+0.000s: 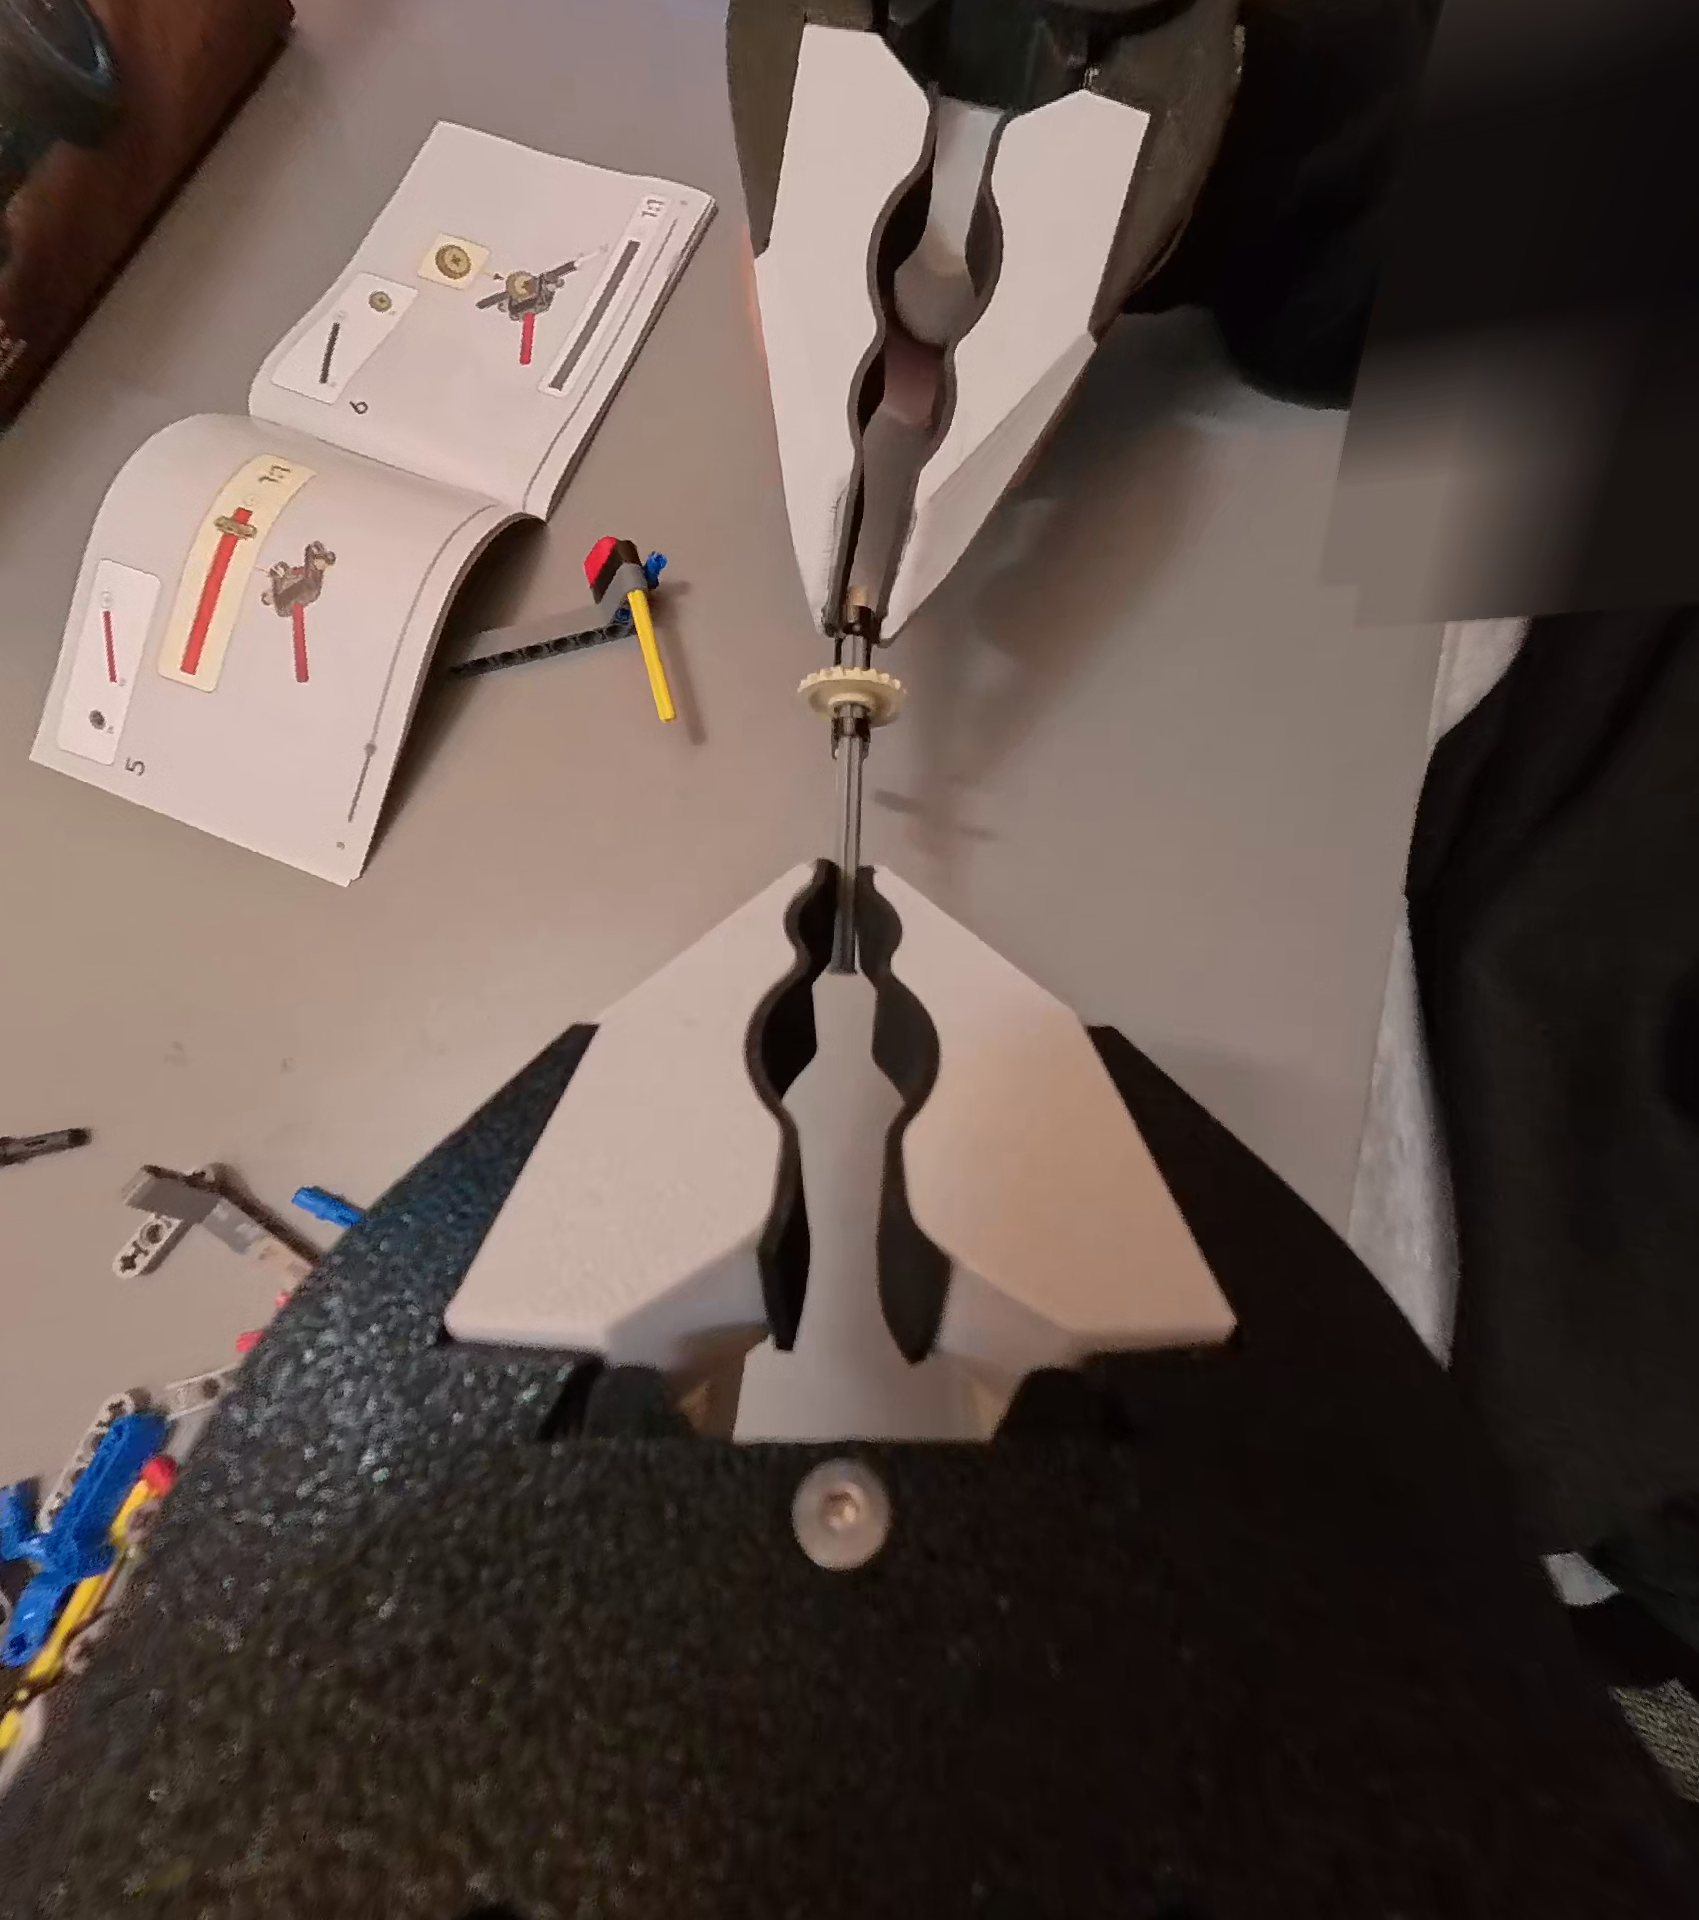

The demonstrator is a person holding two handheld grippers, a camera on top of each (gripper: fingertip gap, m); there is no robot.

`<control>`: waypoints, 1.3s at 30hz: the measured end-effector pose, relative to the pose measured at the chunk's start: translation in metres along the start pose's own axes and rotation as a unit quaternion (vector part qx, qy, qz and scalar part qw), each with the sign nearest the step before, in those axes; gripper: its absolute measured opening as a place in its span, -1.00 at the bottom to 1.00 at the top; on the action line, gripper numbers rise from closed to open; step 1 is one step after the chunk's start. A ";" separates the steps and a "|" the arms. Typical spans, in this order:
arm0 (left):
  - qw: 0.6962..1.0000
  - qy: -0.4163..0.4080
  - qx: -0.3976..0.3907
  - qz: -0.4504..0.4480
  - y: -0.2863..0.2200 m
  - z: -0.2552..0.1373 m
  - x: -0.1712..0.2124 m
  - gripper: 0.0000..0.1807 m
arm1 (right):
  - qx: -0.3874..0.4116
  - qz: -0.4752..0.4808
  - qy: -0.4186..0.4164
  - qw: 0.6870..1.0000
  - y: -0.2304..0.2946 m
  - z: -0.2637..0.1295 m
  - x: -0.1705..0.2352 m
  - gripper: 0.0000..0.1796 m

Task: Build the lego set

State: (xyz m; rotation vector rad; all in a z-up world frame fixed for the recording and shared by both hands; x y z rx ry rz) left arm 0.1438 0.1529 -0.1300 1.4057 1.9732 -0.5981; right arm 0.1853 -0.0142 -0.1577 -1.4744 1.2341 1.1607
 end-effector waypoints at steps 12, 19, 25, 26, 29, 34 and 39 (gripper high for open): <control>0.992 -0.092 0.046 -0.067 0.017 0.015 0.015 -0.98 | 0.029 -0.028 0.059 0.997 -0.005 -0.002 0.009 -0.95; 0.984 -0.160 0.040 -0.062 0.026 0.035 0.016 -0.84 | 0.065 0.049 0.040 0.996 -0.021 -0.025 0.011 -0.95; 0.967 -0.250 0.031 -0.044 0.034 0.037 -0.003 -0.89 | 0.059 0.114 -0.029 0.991 -0.026 -0.033 0.005 -0.95; 0.962 -0.268 0.032 -0.042 0.036 0.036 -0.007 -0.91 | 0.060 0.121 -0.038 0.990 -0.027 -0.034 0.005 -0.95; 0.949 -0.308 0.045 -0.040 0.041 0.036 -0.018 -0.89 | 0.068 0.130 -0.064 0.987 -0.030 -0.036 0.003 -0.95; 0.948 -0.311 0.066 -0.022 0.047 0.038 -0.028 -0.75 | 0.094 0.148 -0.101 0.979 -0.036 -0.042 0.001 -0.95; 0.948 -0.317 0.011 0.000 0.051 0.034 -0.031 -0.91 | 0.113 0.128 -0.103 0.980 -0.035 -0.044 -0.003 -0.95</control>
Point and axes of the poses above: each gripper's, where its closed fingertips meet, z out along the fingers, x out of its underside, y = z × x across the jaws, the point moved 8 cm from there along -z, back along the fingers, and after that the axes turned 1 degree about z, right-handed, at the moved point
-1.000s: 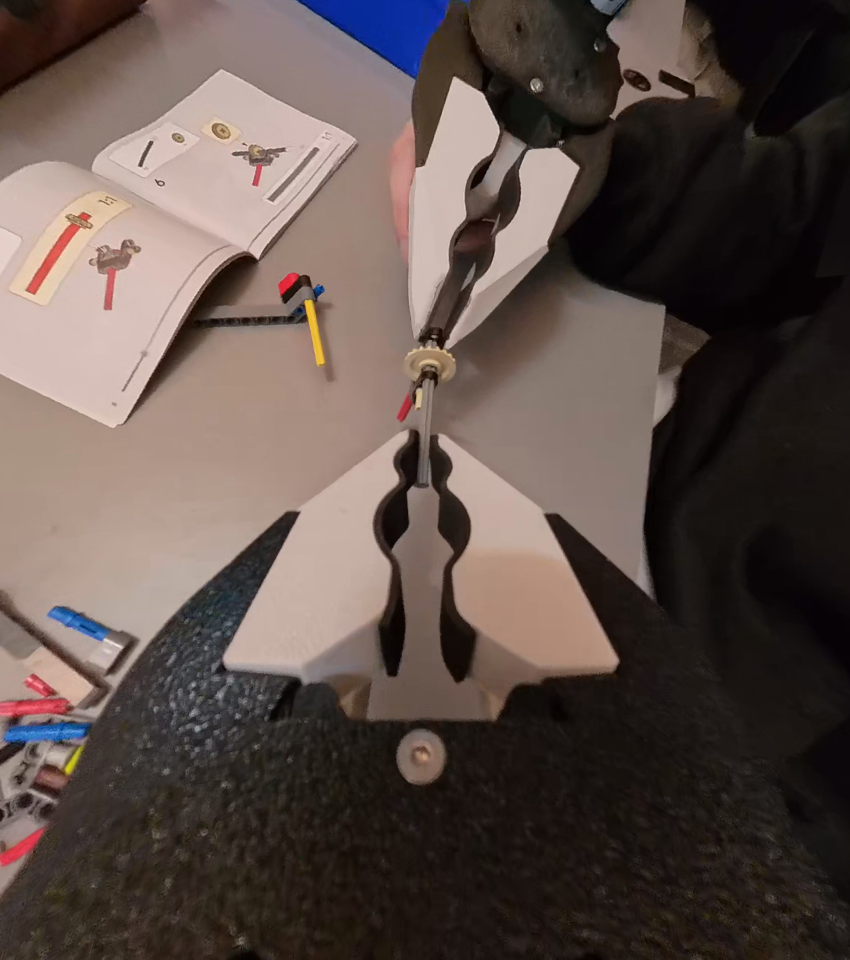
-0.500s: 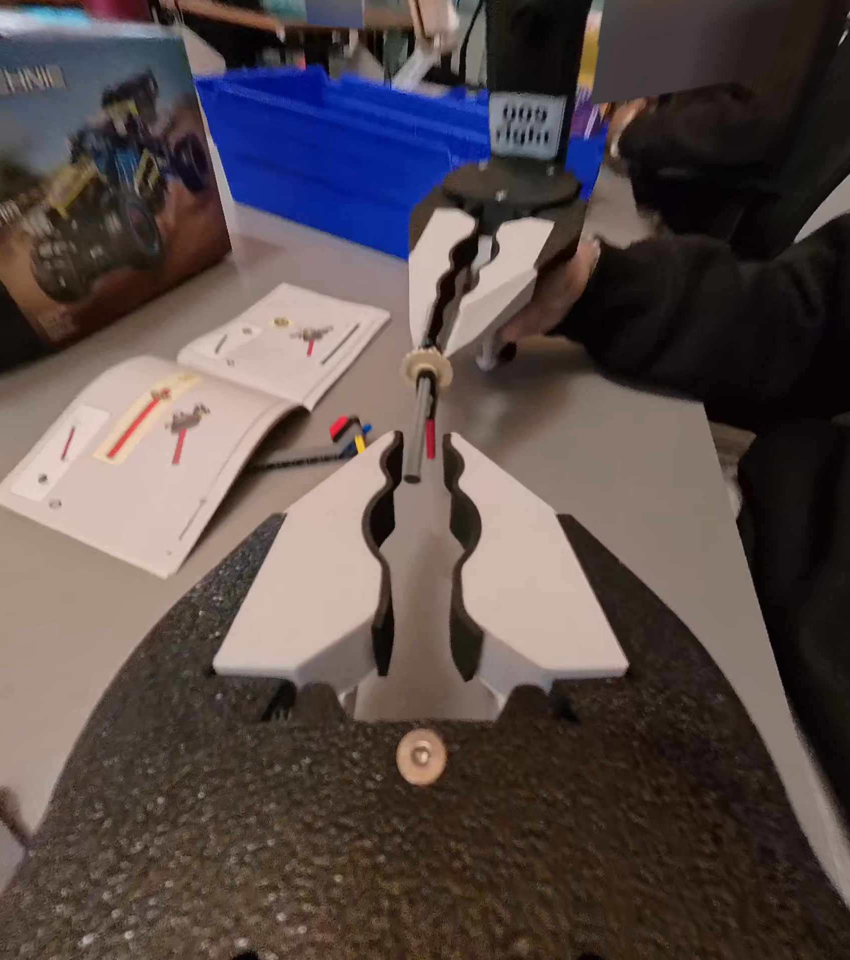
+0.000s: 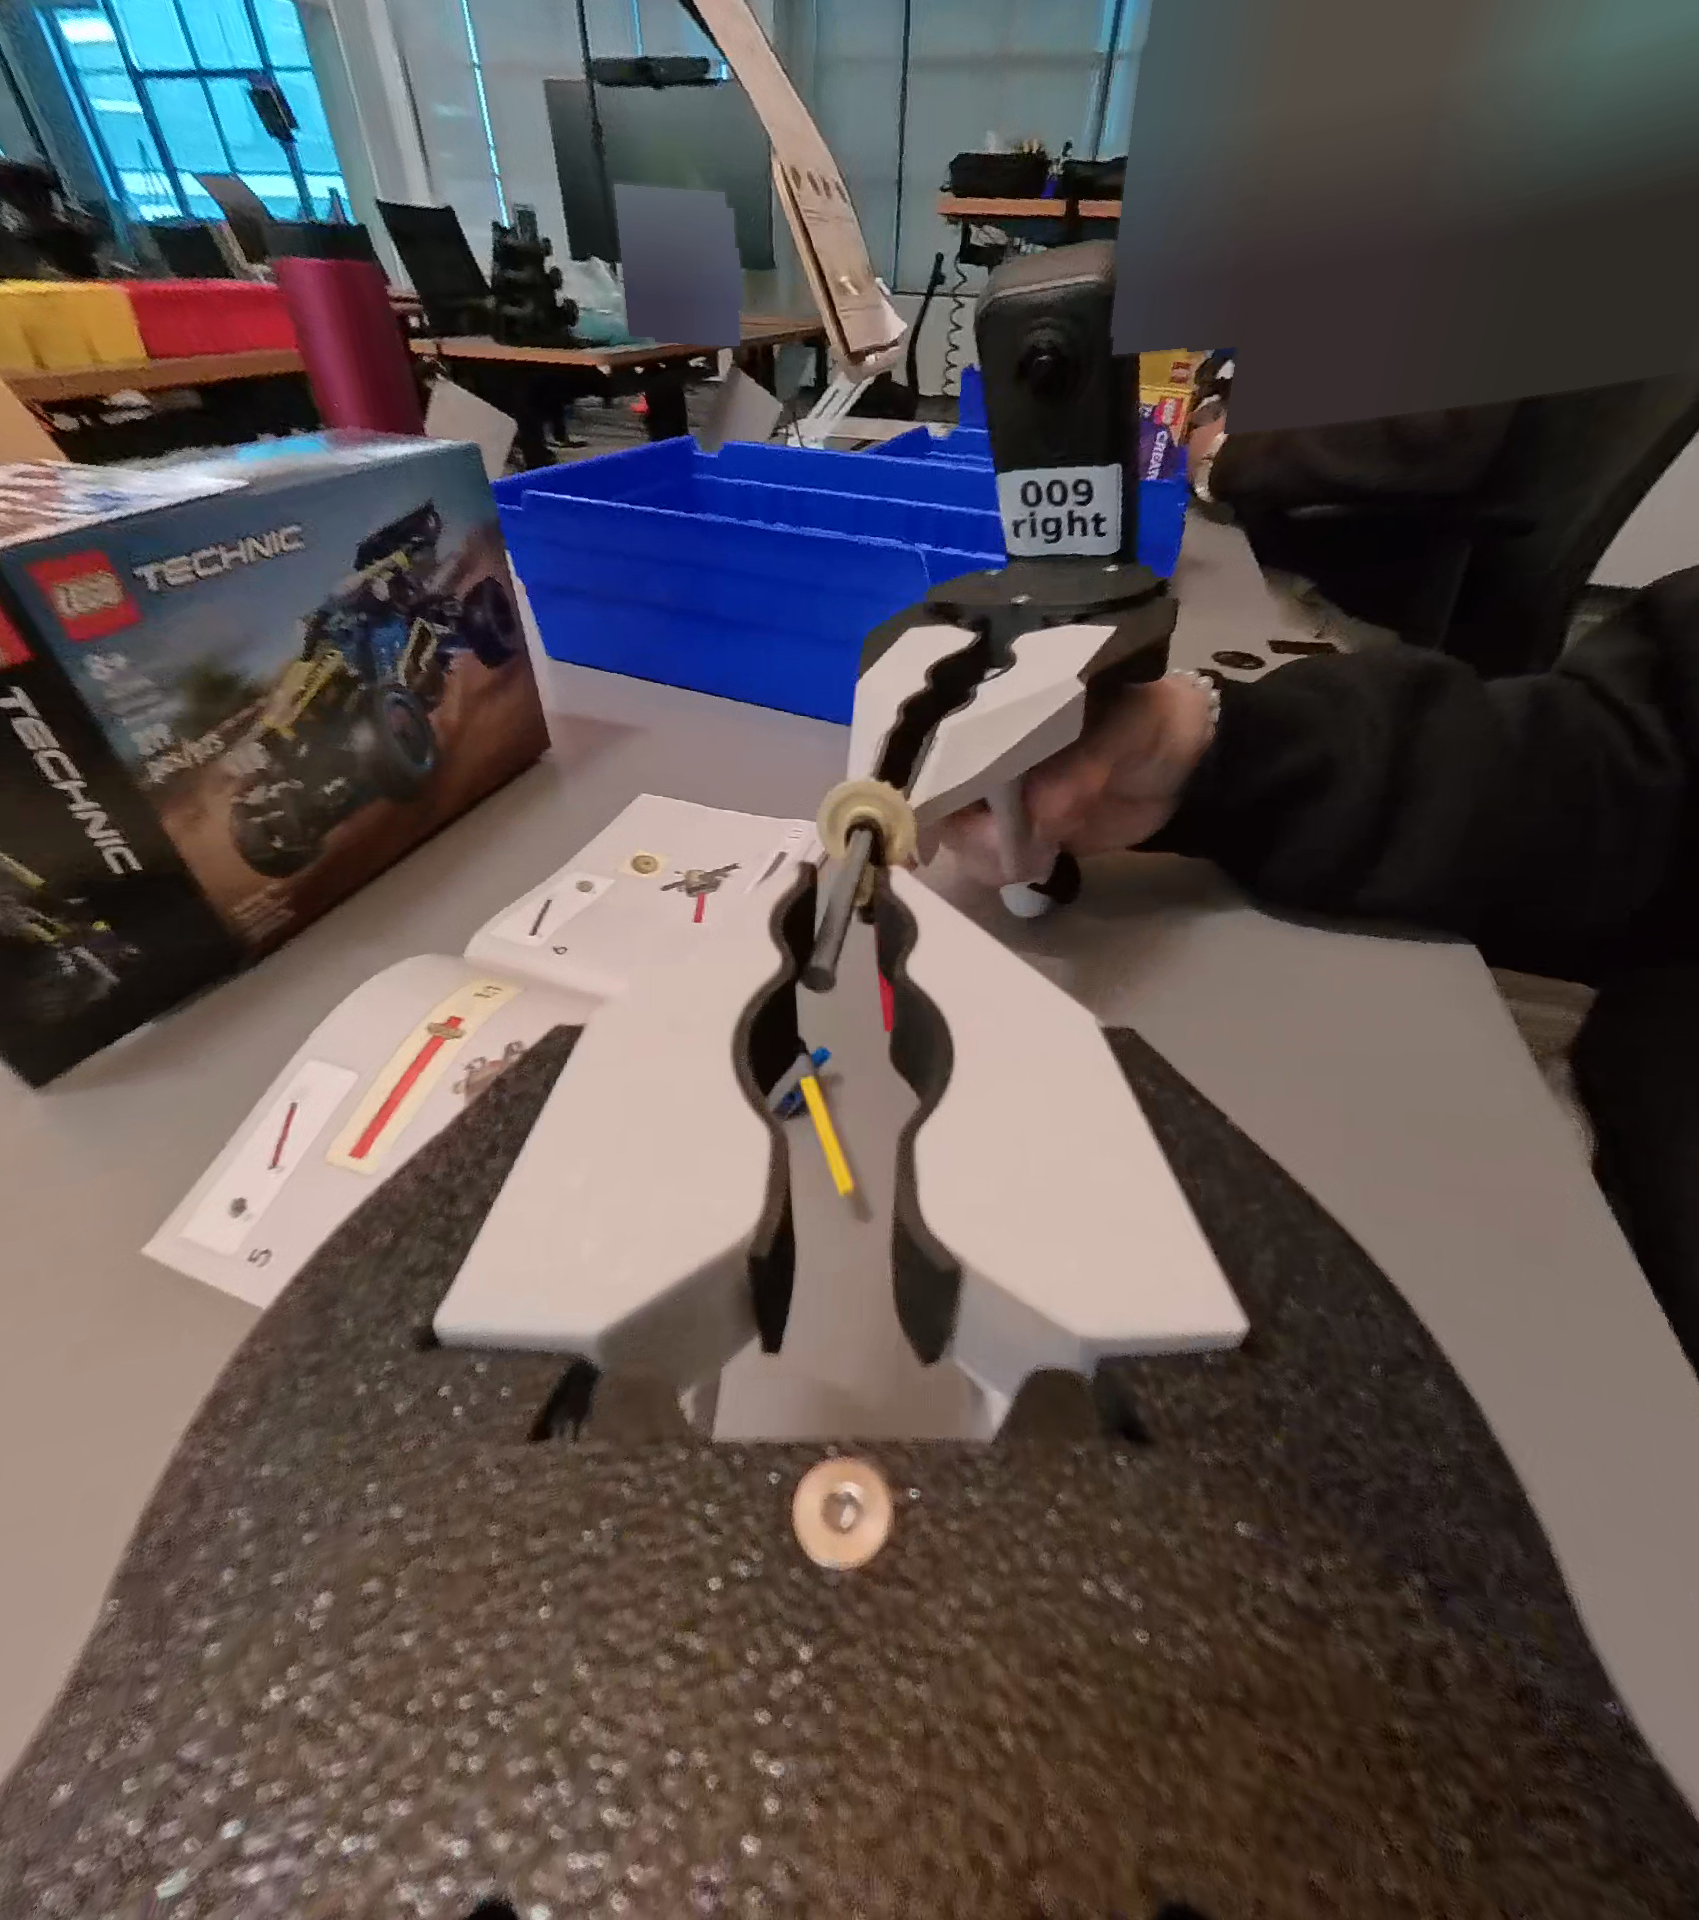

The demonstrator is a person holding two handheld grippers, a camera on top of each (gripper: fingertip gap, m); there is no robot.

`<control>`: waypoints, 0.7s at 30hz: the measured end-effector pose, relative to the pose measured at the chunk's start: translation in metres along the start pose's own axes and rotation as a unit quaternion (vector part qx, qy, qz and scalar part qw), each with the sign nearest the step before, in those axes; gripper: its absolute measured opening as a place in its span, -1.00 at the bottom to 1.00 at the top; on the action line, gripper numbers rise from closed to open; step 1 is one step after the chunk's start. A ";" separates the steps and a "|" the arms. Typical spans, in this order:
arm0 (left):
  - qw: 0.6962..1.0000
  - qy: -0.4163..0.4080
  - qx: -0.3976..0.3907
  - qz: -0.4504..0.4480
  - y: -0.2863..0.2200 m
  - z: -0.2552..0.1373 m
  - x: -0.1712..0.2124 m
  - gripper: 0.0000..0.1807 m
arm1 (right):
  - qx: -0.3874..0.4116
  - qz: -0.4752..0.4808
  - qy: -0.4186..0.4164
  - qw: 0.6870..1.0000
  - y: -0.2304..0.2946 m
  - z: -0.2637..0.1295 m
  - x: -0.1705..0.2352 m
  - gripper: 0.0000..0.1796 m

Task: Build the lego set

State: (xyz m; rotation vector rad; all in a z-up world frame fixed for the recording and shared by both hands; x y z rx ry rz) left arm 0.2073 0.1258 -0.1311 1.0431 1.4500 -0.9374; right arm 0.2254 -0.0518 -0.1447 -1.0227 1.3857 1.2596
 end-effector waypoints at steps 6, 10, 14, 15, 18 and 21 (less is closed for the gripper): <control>0.998 -0.046 0.003 -0.034 -0.001 -0.010 -0.004 -0.76 | 0.001 -0.016 -0.008 1.000 0.003 -0.001 -0.003 -0.95; 0.999 -0.028 0.016 -0.032 -0.002 -0.011 0.000 -0.85 | -0.009 -0.018 -0.009 1.000 0.004 0.001 -0.002 -0.95; 0.998 -0.033 0.027 -0.038 -0.003 -0.011 0.001 -0.98 | -0.010 -0.018 -0.007 1.000 0.005 0.003 0.001 -0.95; 0.999 -0.030 0.027 -0.036 -0.002 -0.012 0.001 -0.98 | -0.008 -0.020 -0.005 1.000 0.005 0.004 0.002 -0.95; 0.999 -0.014 0.029 -0.027 -0.003 -0.013 0.003 -0.98 | -0.010 -0.022 0.005 1.000 0.005 0.006 0.004 -0.95; 0.998 0.003 0.044 -0.034 -0.003 -0.015 0.004 -0.98 | -0.017 -0.029 0.021 0.999 0.007 0.007 0.006 -0.95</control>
Point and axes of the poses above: each gripper's, where its closed fingertips meet, z out along the fingers, x out of its underside, y = z × x across the jaws, the point moved 8 cm from there along -z, back along the fingers, and after that the axes turned 1 degree about z, right-handed, at the moved point
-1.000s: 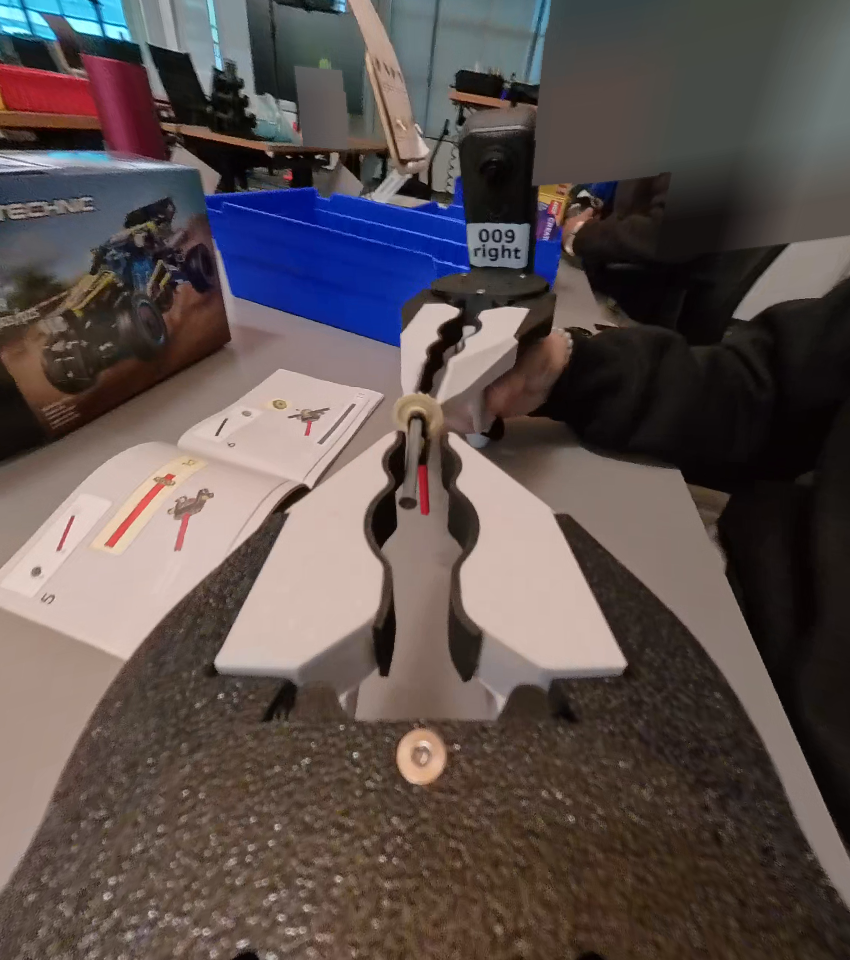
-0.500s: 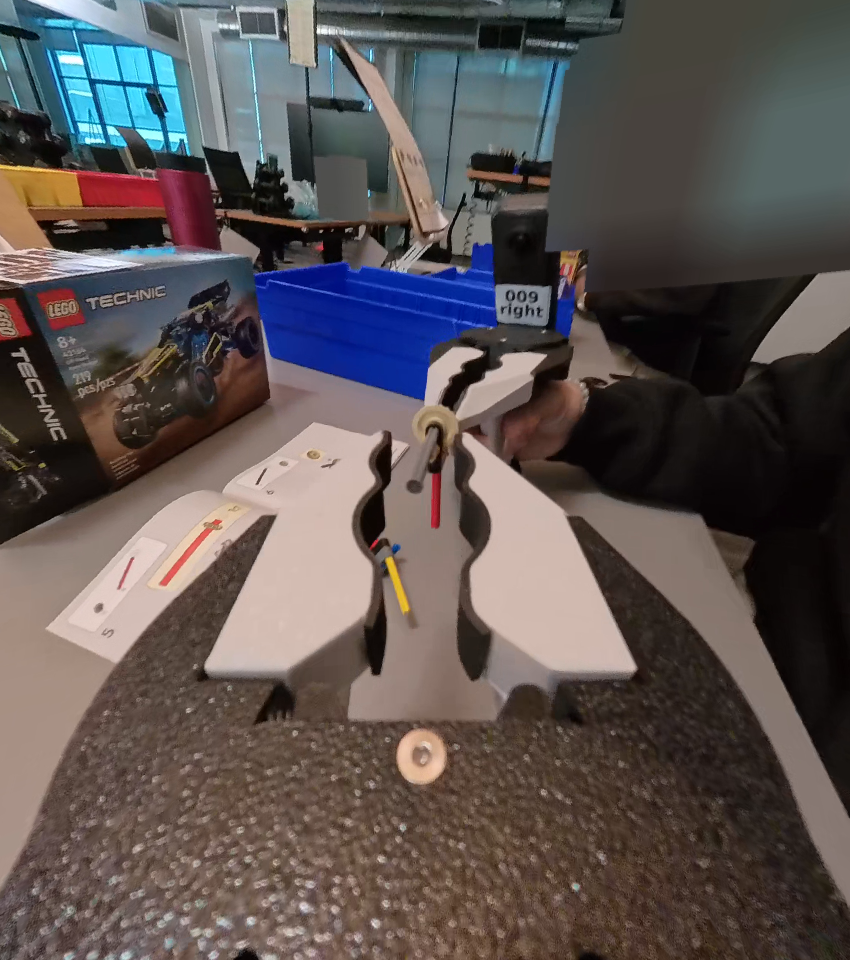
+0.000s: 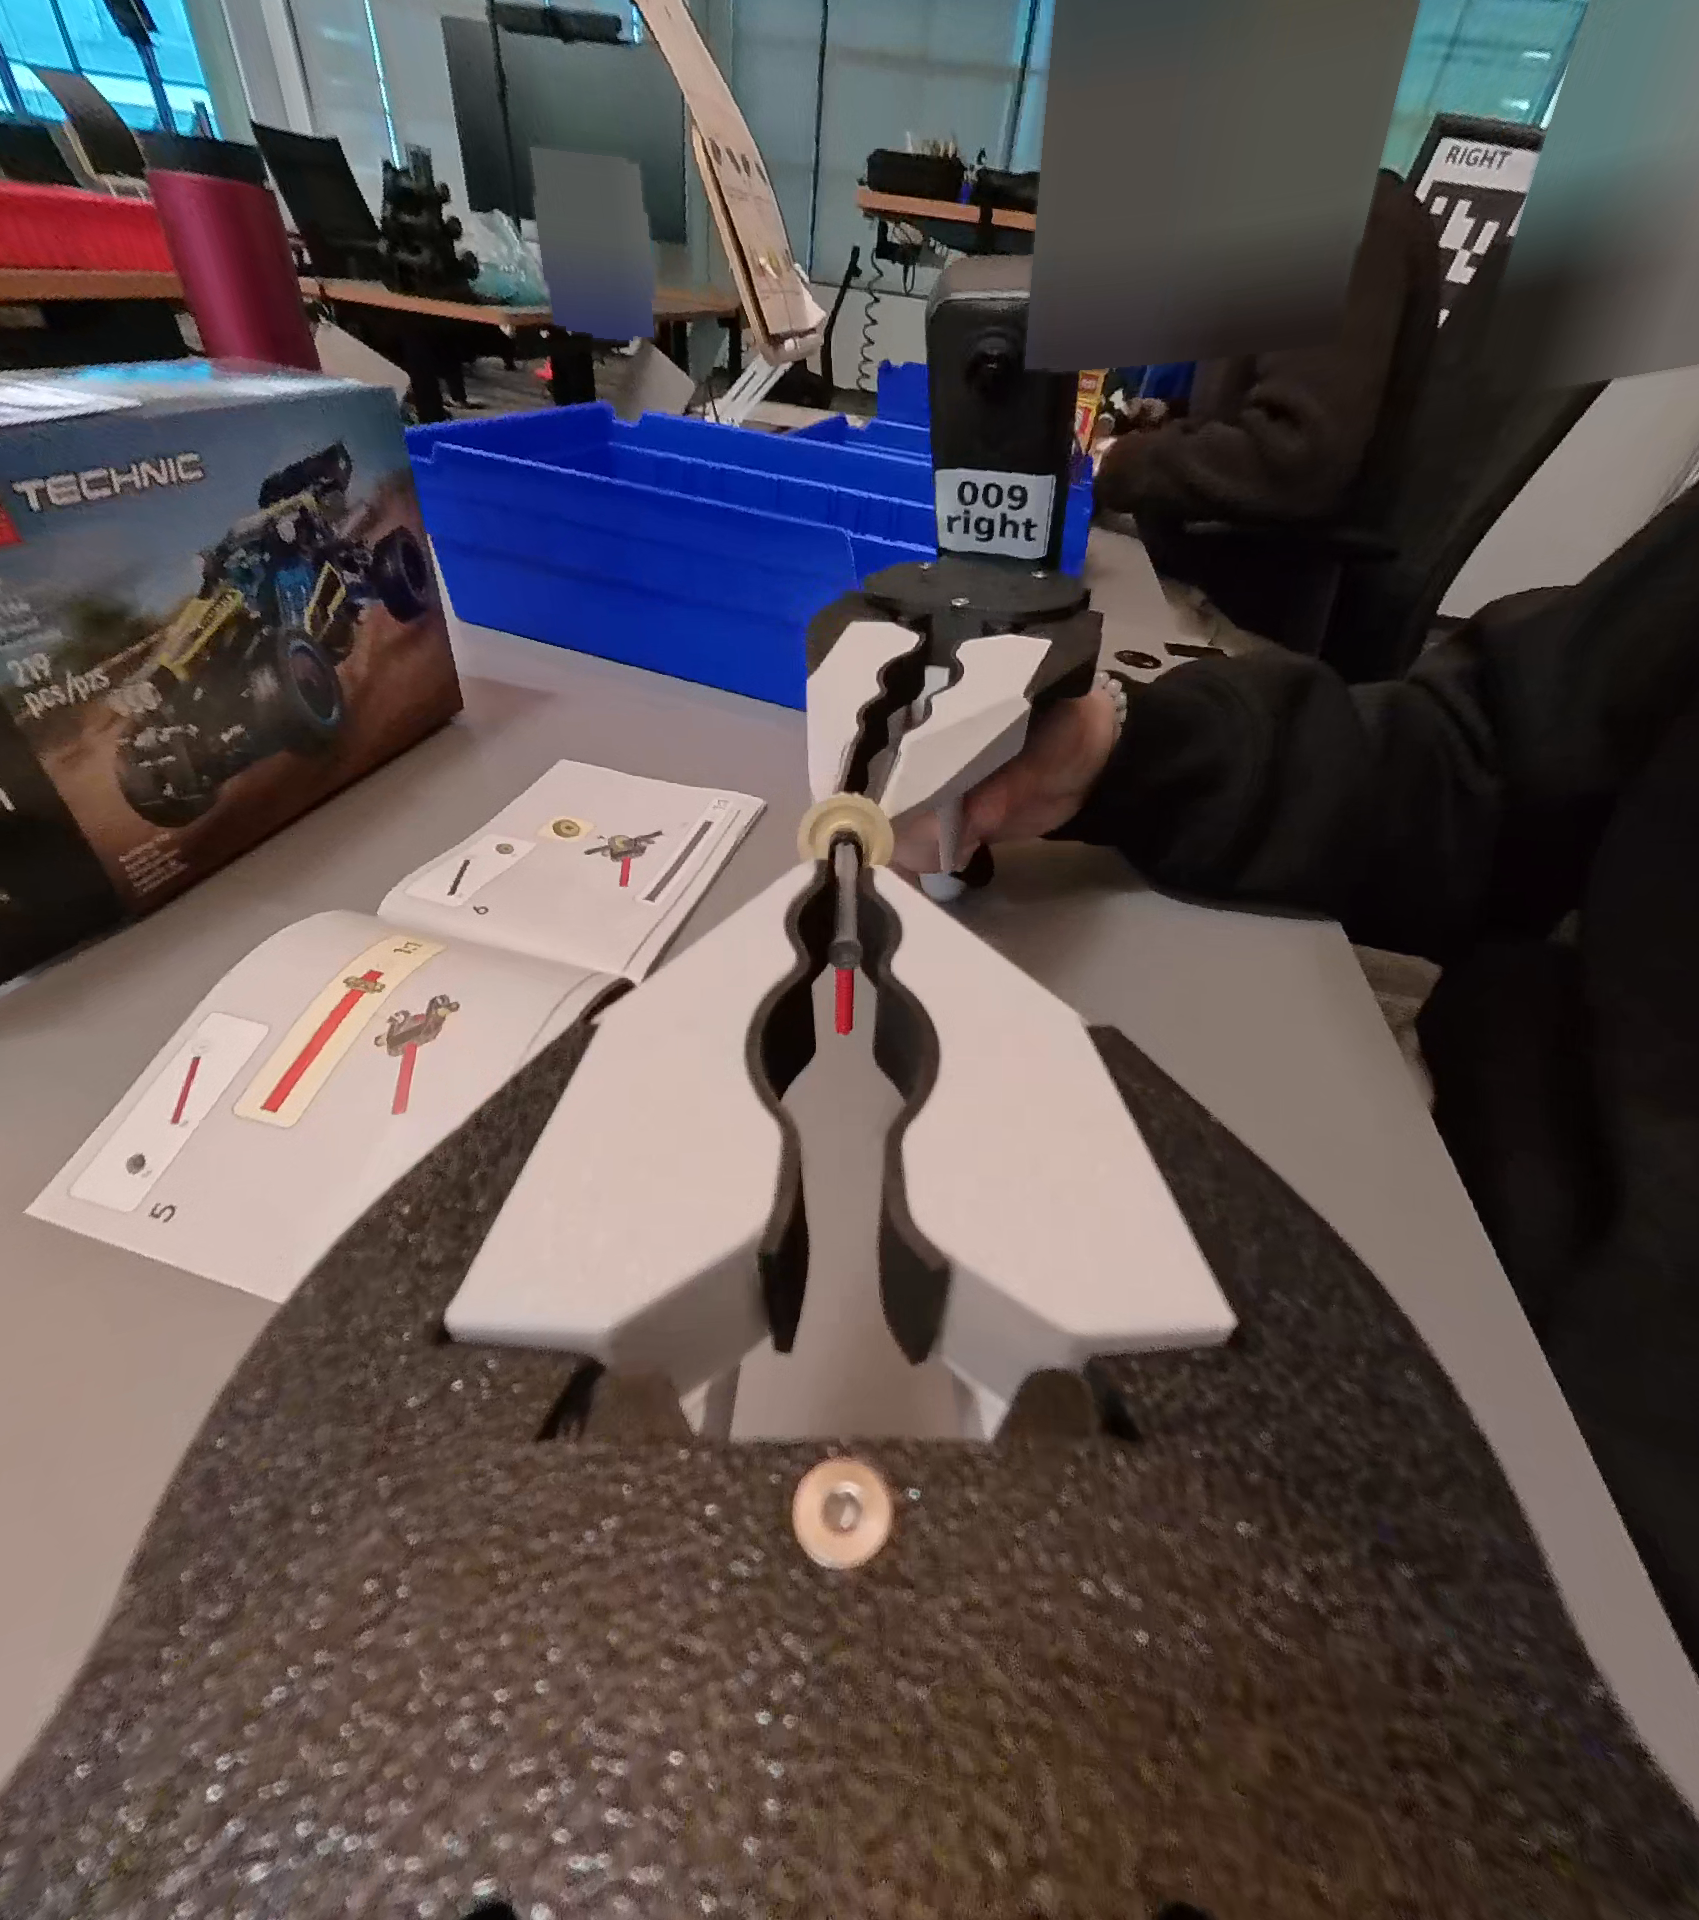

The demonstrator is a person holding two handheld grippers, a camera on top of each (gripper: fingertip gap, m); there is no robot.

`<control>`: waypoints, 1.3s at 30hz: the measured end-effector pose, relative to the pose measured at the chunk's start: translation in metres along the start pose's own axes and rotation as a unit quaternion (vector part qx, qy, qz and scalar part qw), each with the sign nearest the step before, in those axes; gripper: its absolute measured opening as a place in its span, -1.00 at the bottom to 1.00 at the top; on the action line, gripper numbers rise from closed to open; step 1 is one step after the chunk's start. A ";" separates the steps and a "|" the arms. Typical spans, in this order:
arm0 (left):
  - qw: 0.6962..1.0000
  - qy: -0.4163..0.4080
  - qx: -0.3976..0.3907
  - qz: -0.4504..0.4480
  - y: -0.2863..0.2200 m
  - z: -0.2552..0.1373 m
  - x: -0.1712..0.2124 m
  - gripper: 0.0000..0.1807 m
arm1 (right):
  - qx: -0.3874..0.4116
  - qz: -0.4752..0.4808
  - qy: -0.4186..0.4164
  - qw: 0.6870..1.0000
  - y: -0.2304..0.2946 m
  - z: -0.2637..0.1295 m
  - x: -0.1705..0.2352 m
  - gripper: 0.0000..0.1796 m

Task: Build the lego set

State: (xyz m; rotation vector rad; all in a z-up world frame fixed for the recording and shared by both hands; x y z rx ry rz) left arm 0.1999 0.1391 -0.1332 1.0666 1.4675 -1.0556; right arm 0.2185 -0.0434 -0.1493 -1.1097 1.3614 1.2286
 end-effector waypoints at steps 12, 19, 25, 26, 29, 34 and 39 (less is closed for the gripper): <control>0.997 -0.013 0.015 -0.070 -0.001 0.004 -0.003 -0.98 | -0.020 0.011 -0.008 1.000 0.000 -0.003 -0.001 -0.95; 0.987 -0.055 0.014 -0.151 0.003 0.006 -0.001 -0.98 | -0.006 0.004 -0.025 1.000 -0.002 -0.005 -0.003 -0.95; 0.983 -0.068 0.015 -0.170 0.004 0.007 -0.002 -0.98 | -0.002 0.005 -0.028 1.000 -0.002 -0.004 -0.003 -0.95; 0.981 -0.074 0.019 -0.180 0.004 0.007 -0.001 -0.98 | -0.005 0.008 -0.035 0.999 -0.002 -0.004 -0.003 -0.95; 0.972 -0.105 0.031 -0.208 0.006 0.009 0.000 -0.97 | -0.007 0.021 -0.052 0.998 -0.003 -0.005 -0.005 -0.95; 0.963 -0.135 0.036 -0.231 0.008 0.011 0.002 -0.97 | -0.004 0.032 -0.077 0.997 -0.005 -0.007 -0.006 -0.95; 0.988 -0.072 -0.022 -0.132 0.007 0.005 0.002 -0.89 | 0.008 0.007 -0.068 0.998 -0.005 -0.004 -0.007 -0.95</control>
Point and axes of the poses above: each gripper's, where its closed fingertips meet, z out along the fingers, x out of its underside, y = z × x across the jaws, the point moved 8 cm from there along -z, back along the fingers, and after that the axes turned 1 degree about z, right-handed, at the moved point
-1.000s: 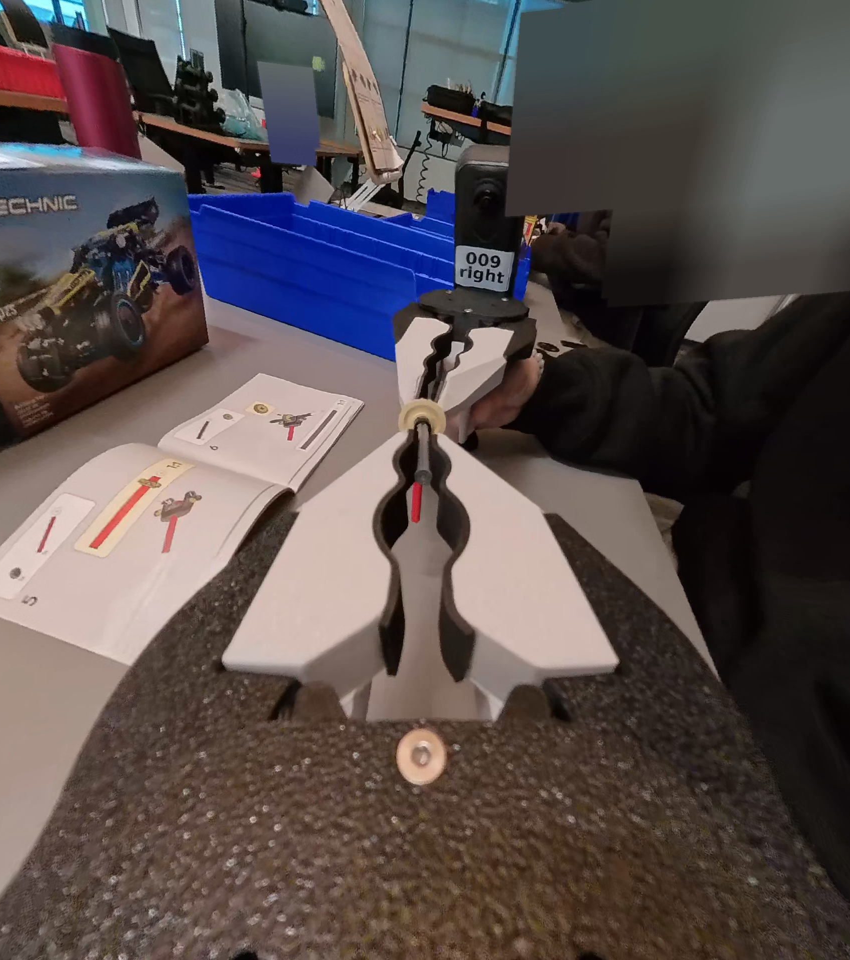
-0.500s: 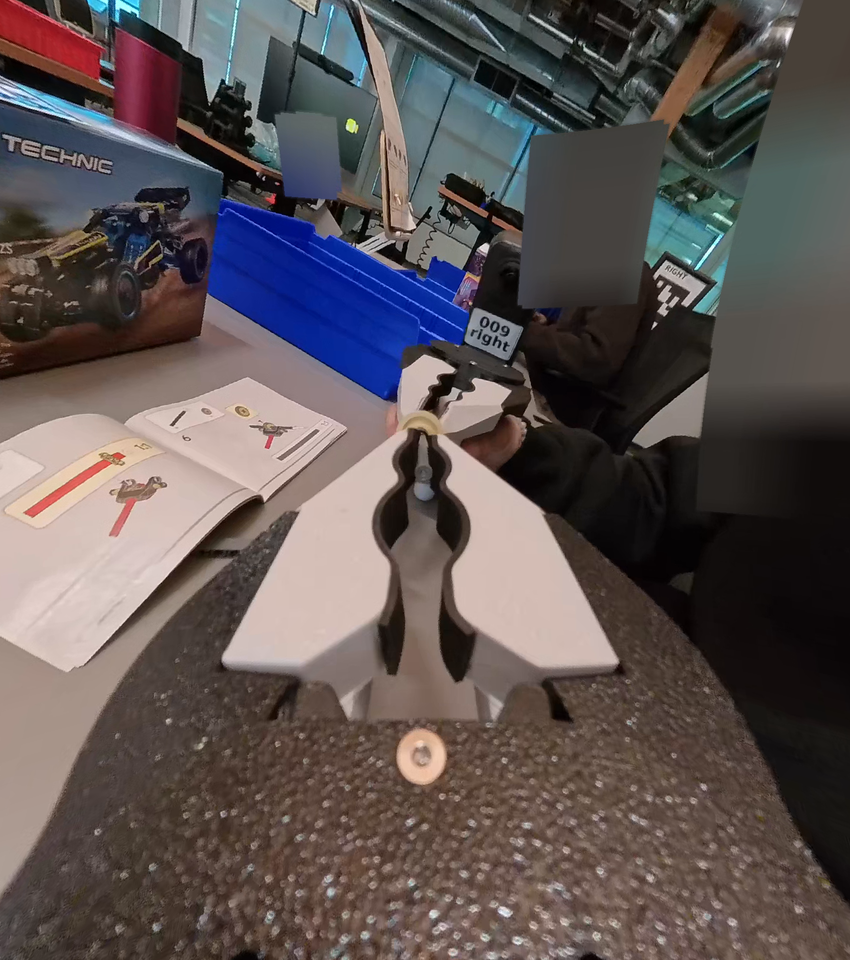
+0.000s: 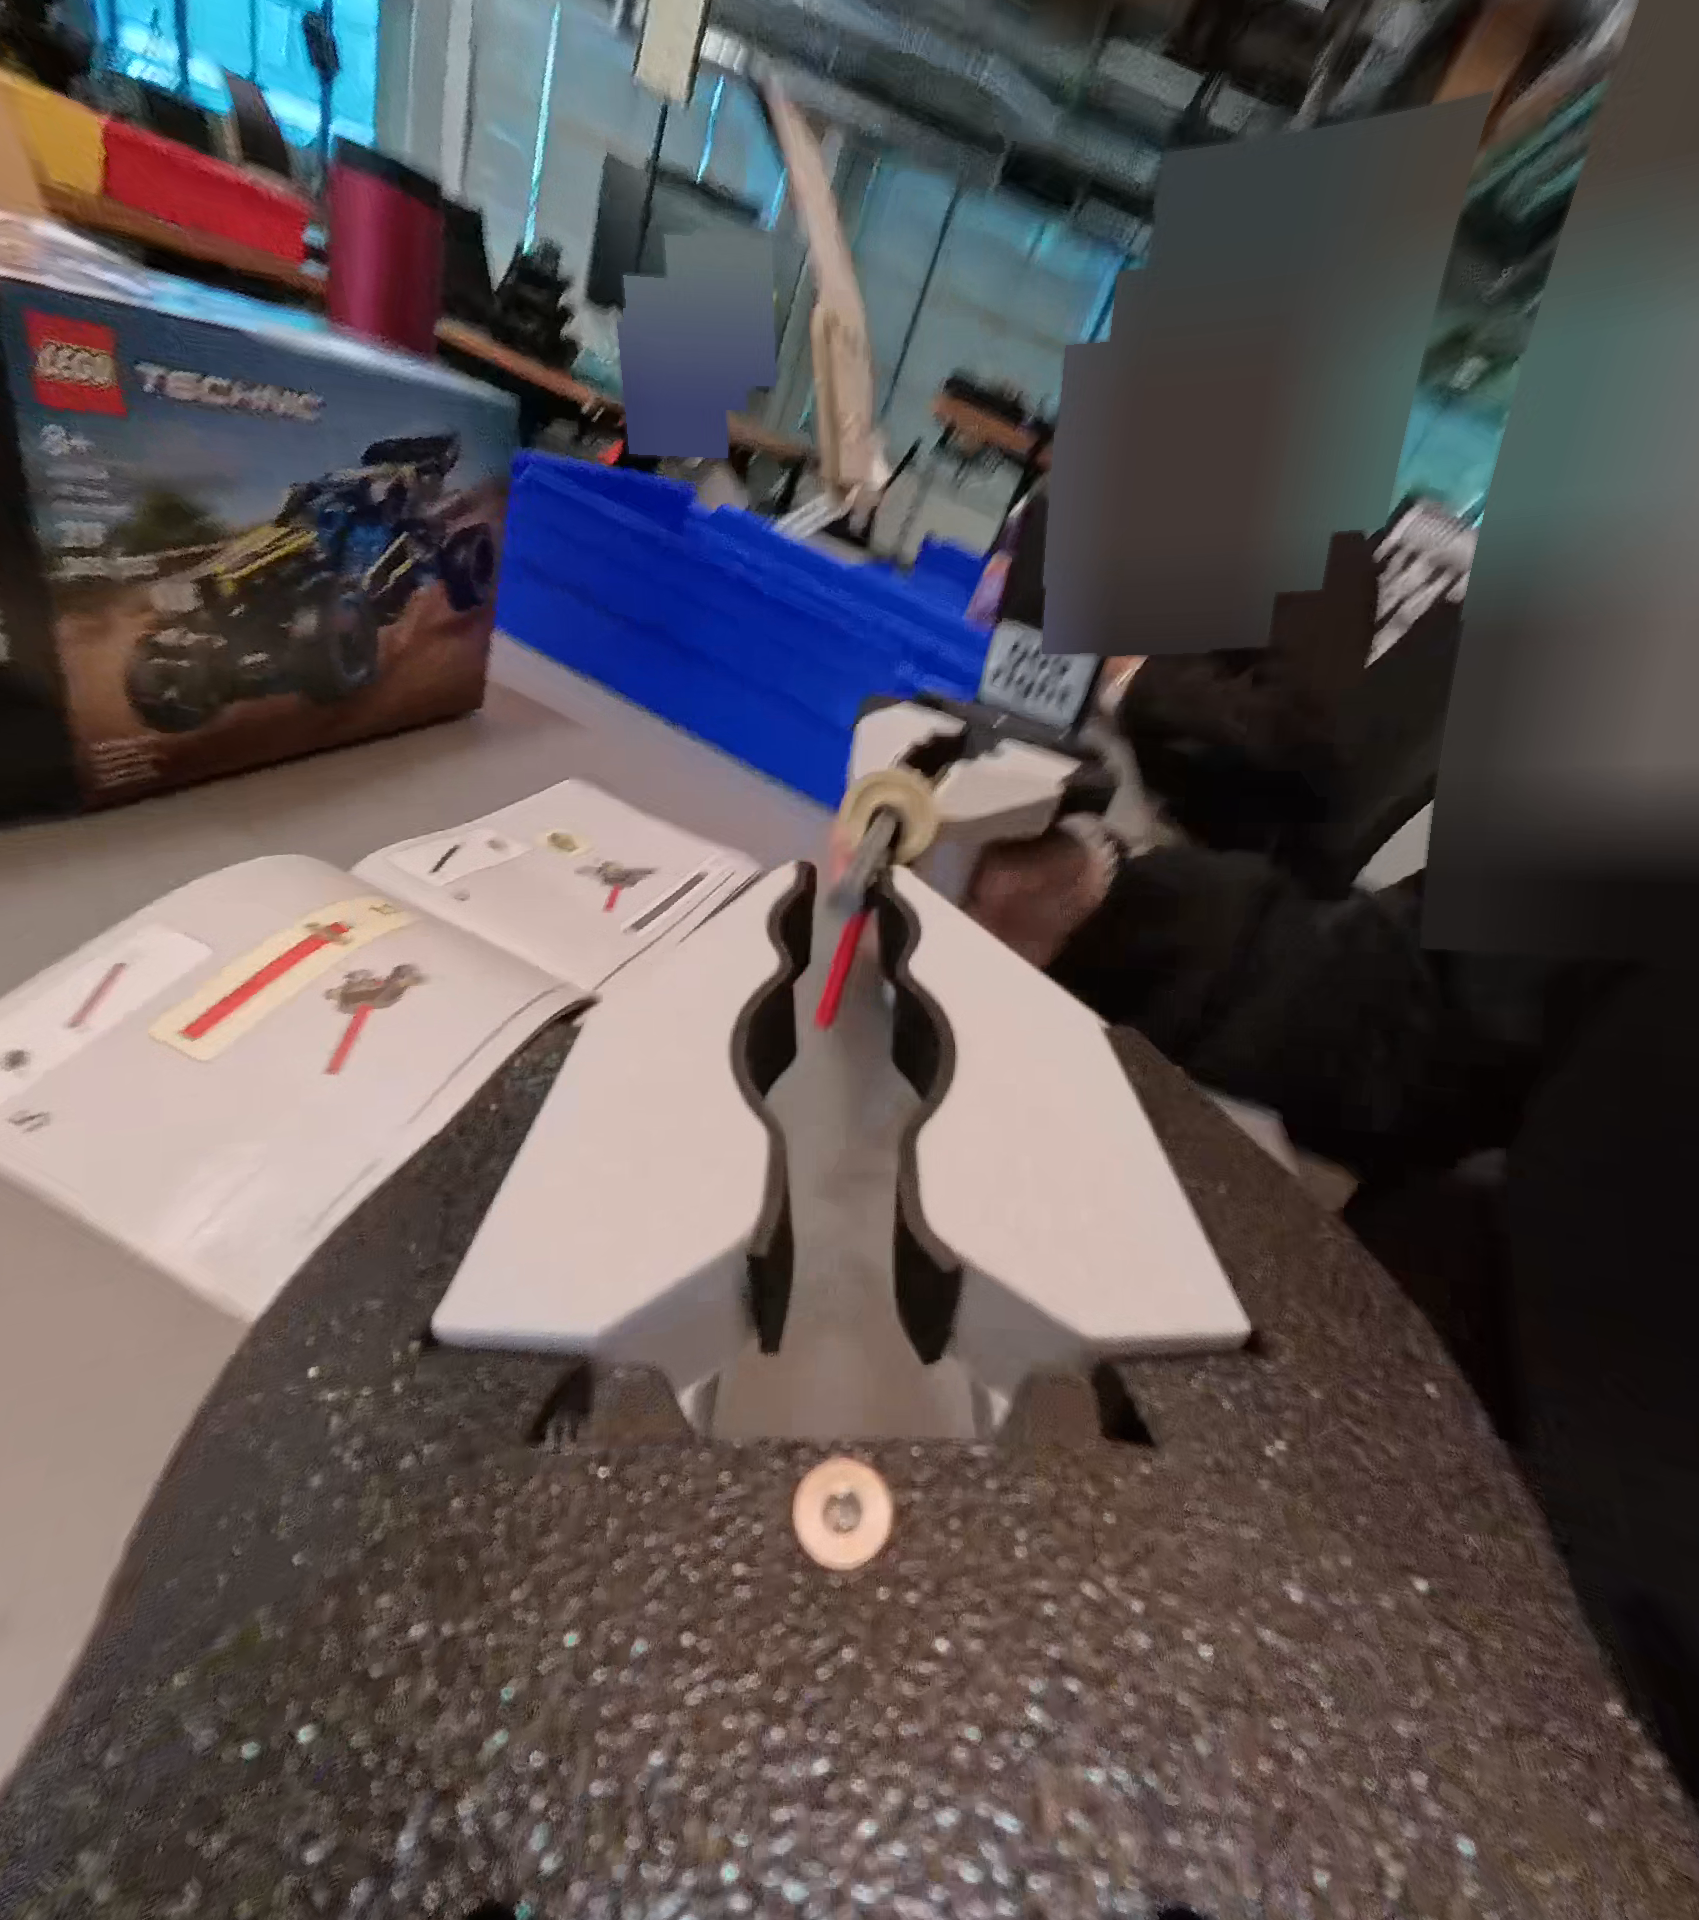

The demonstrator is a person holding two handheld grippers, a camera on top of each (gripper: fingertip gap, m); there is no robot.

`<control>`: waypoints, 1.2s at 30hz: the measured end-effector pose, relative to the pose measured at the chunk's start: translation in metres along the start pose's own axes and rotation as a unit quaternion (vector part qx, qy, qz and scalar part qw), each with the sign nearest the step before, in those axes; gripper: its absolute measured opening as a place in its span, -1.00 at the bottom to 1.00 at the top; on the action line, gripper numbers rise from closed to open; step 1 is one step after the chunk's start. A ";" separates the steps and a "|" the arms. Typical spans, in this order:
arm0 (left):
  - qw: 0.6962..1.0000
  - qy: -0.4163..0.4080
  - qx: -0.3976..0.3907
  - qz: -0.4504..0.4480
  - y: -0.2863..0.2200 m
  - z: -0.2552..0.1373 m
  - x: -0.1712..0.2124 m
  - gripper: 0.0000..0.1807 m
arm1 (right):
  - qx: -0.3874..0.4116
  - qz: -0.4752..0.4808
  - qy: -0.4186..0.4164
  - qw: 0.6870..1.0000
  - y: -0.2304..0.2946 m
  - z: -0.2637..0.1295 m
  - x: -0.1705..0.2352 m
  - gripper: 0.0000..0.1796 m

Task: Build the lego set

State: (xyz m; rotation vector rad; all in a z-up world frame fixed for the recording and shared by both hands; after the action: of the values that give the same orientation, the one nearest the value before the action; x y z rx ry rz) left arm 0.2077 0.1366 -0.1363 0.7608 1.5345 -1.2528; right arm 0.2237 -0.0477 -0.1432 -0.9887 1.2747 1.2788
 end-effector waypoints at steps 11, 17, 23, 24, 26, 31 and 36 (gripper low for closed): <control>0.999 0.026 0.009 0.042 -0.007 0.000 0.000 -0.95 | -0.010 -0.019 0.021 1.000 0.006 0.004 0.002 -0.95; 0.998 0.032 0.007 0.047 -0.009 0.002 0.001 -0.98 | -0.006 -0.019 0.024 1.000 0.005 0.004 0.003 -0.95; 0.999 0.024 0.033 -0.004 -0.007 0.001 0.002 -0.98 | -0.016 -0.007 0.027 0.999 0.006 0.004 0.003 -0.95; 0.999 0.022 0.041 -0.010 -0.006 0.001 0.003 -0.98 | -0.021 0.004 0.025 0.999 0.006 0.004 0.003 -0.95; 0.999 0.018 0.042 -0.010 -0.007 0.001 0.003 -0.98 | -0.025 0.013 0.022 0.999 0.005 0.004 0.003 -0.95; 0.999 0.022 0.040 0.001 -0.010 0.002 0.001 -0.97 | -0.035 0.027 0.021 0.999 0.005 0.004 0.003 -0.95; 0.998 -0.010 0.043 -0.046 -0.009 0.006 0.001 -0.97 | -0.029 0.041 0.001 0.999 0.003 0.002 0.001 -0.95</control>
State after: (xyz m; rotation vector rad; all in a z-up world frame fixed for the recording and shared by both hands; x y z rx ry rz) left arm 0.2014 0.1281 -0.1342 0.7376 1.5231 -1.3983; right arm 0.2203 -0.0451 -0.1440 -0.9873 1.2976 1.3859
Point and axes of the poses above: each gripper's, where its closed fingertips meet, z out along the fingers, x out of its underside, y = z × x across the jaws, the point moved 8 cm from there along -z, back along the fingers, and after that the axes turned 1 degree about z, right-handed, at the moved point
